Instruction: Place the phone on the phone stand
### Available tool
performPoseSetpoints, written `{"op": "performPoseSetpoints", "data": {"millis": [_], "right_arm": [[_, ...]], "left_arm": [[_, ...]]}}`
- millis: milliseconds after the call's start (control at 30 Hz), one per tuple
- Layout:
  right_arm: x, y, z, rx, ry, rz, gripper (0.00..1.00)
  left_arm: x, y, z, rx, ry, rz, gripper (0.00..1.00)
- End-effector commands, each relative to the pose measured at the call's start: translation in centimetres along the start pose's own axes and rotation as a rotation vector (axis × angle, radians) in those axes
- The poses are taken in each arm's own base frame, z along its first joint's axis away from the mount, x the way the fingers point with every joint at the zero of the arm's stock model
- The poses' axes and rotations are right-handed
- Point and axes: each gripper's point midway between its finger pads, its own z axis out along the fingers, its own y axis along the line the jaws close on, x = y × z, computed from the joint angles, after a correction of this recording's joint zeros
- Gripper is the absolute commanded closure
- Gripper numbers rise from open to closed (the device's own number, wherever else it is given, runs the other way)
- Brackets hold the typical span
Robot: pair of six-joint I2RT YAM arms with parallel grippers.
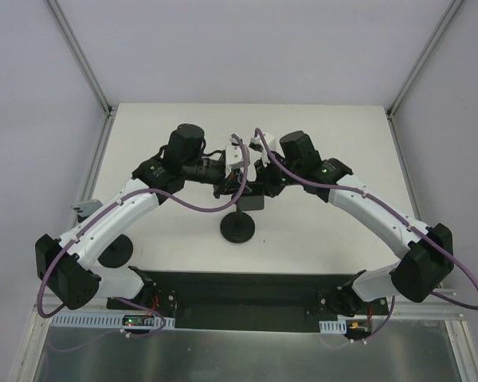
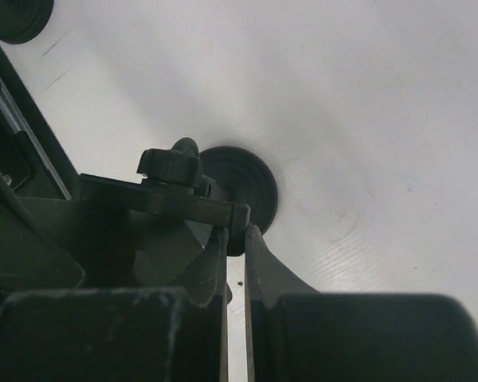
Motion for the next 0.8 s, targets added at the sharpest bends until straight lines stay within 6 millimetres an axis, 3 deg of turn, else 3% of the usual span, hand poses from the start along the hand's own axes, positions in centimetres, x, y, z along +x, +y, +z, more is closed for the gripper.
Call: {"op": "performPoseSetpoints", "data": {"millis": [0,33,67,100,133,167,233,300,500,667,767], "right_arm": [[-2.4,-1.1,-2.7,0.194,-0.086,0.031,0.99],[-3.3,-1.4,-3.2,0.254,-0.141,0.085,0.99],[-3.4,-0.8,-3.0,0.293,-0.159,0.116,1.0],[-3.6,-3.0,-3.9,0.473,-0.201,0.168,1.0],[-3.2,-3.1,-4.0,0.528,-0.226,0.205,1.0],[-3.1,-1.5,-3.6,0.537,-0.27,0.302,1.0],[-2.9,-1.4,-3.4,0.614,-0.341,0.375,1.0],[-3.4,0.5,-2.6,0.604,-0.398,0.433,1.0],[-5.6,6.5,-1.4,0.453,-0.456,0.422,1.0],[-5.4,7.3,-2.0,0.387,-0.448,0.4,1.0],[-4.9,8.1,-1.5,0.276,-0.336,0.337,1.0]], "left_arm": [[-0.6,4.9,-1.7,-0.41,0.082,0.083,1.0],[-0.3,6.3,-2.3,-0.542,0.113,0.06,1.0],[0.1,9.9,-5.1,-0.847,0.153,0.043,1.0],[0.4,10.9,-6.5,-1.004,0.168,0.009,1.0],[0.7,11.1,-7.3,-1.111,0.134,-0.085,1.0],[1.7,11.8,-9.6,-1.279,0.139,-0.14,1.0],[3.5,11.3,-10.1,-1.355,0.088,-0.26,1.0],[4.1,11.1,-11.0,-1.409,0.047,-0.312,1.0],[4.5,11.0,-10.5,-1.428,-0.002,-0.374,1.0],[3.2,10.3,-9.2,-1.289,-0.065,-0.306,1.0],[2.7,9.9,-9.0,-1.25,-0.081,-0.274,1.0]]}}
